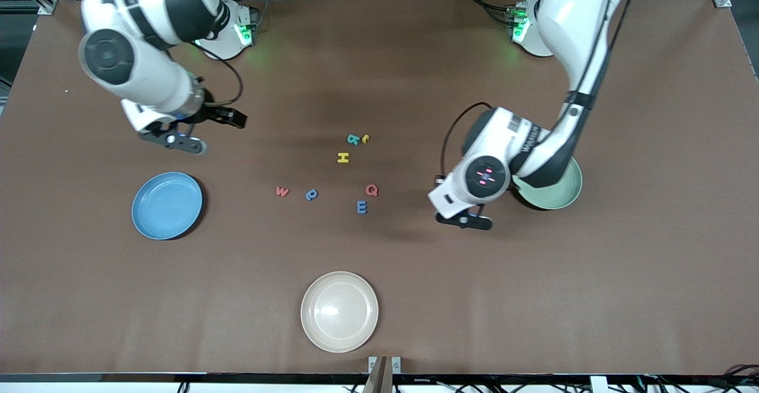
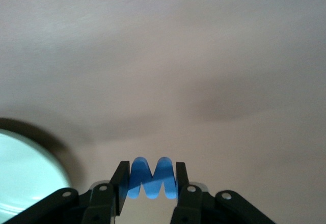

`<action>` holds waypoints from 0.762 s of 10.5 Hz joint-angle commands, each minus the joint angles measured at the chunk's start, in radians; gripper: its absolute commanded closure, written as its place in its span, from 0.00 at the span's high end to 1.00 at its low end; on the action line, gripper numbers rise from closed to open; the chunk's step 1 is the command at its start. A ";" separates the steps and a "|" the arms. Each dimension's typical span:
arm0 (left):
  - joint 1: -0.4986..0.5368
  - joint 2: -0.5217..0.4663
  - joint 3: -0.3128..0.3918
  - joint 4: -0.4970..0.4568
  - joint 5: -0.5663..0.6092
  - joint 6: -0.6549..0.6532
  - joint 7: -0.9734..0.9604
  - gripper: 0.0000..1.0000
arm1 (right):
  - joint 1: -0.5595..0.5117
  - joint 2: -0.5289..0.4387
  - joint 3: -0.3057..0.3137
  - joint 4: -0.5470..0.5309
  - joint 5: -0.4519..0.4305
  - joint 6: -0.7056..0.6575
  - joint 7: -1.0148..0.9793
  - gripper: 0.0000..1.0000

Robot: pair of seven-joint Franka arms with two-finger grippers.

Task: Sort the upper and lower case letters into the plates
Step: 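Carry the blue M to the green plate while the right gripper approaches letters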

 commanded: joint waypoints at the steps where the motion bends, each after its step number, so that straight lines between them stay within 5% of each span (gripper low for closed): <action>1: 0.081 -0.085 -0.013 -0.141 0.053 0.002 0.142 0.20 | 0.103 -0.010 -0.005 -0.055 0.013 0.078 0.137 1.00; 4: 0.280 -0.136 -0.018 -0.317 0.047 0.063 0.378 0.20 | 0.173 0.040 -0.003 -0.053 0.030 0.108 0.168 1.00; 8: 0.353 -0.165 -0.026 -0.445 0.036 0.111 0.381 0.24 | 0.251 0.114 -0.005 -0.044 0.102 0.220 0.185 1.00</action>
